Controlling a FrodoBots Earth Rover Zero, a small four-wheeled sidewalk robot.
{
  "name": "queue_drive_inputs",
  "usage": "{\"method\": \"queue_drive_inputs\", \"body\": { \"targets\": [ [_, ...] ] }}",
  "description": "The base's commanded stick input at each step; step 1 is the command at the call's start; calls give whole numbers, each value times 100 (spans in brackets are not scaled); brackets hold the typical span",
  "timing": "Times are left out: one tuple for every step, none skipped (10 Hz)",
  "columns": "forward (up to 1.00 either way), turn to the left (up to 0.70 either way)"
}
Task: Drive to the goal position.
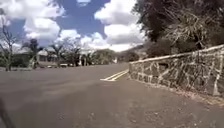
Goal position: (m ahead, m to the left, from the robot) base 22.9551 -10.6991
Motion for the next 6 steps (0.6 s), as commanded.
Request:
{"method": "queue_drive_inputs", "body": {
  "targets": [
    [70, 0],
    [70, 0],
    [70, 0],
    [70, 0],
    [70, 0],
    [70, 0]
  ]
}}
